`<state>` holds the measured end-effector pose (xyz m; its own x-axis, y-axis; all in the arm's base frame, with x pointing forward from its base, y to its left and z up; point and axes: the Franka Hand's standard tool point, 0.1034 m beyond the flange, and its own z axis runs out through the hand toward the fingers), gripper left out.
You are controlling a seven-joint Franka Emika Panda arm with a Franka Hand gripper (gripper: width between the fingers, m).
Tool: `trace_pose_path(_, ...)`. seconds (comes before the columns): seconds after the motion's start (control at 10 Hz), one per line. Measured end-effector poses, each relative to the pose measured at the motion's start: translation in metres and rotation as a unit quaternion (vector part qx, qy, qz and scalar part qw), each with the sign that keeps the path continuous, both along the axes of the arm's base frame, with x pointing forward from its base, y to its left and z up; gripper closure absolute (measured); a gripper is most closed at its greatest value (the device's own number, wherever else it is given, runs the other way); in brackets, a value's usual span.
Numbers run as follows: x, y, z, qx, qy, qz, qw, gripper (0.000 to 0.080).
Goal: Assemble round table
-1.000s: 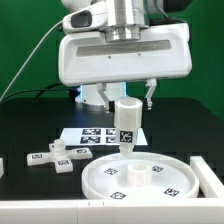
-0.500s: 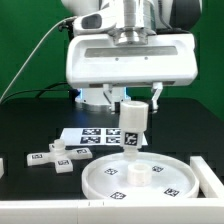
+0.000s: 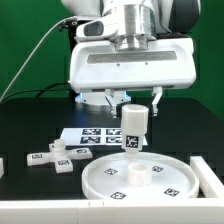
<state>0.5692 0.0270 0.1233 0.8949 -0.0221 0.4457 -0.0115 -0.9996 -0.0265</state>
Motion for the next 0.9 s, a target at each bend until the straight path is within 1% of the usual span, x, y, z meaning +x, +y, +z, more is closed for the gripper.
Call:
trace_pose_path(0.2,0.000,-0.001,-0.001,0.000,0.001,-0.001,1.000,0.0390)
trace_pose_path(0.3,0.000,-0.006,0.000,-0.001,0.000,-0.003,1.000,0.0390)
trace_pose_path(0.4,0.000,-0.011,0.000,0.002,0.000,-0.008,1.000,0.0390)
trace_pose_path(0.5,0.000,-0.009,0.000,0.007,0.000,-0.009,1.000,0.0390)
trace_pose_path(0.7,-0.001,-0.002,-0.002,0.012,0.001,-0.006,1.000,0.0390)
trace_pose_path(0.8,-0.002,0.004,-0.004,0.013,0.003,-0.003,1.000,0.0390)
trace_pose_path(0.9,-0.007,0.015,-0.009,0.016,0.008,0.001,1.000,0.0390)
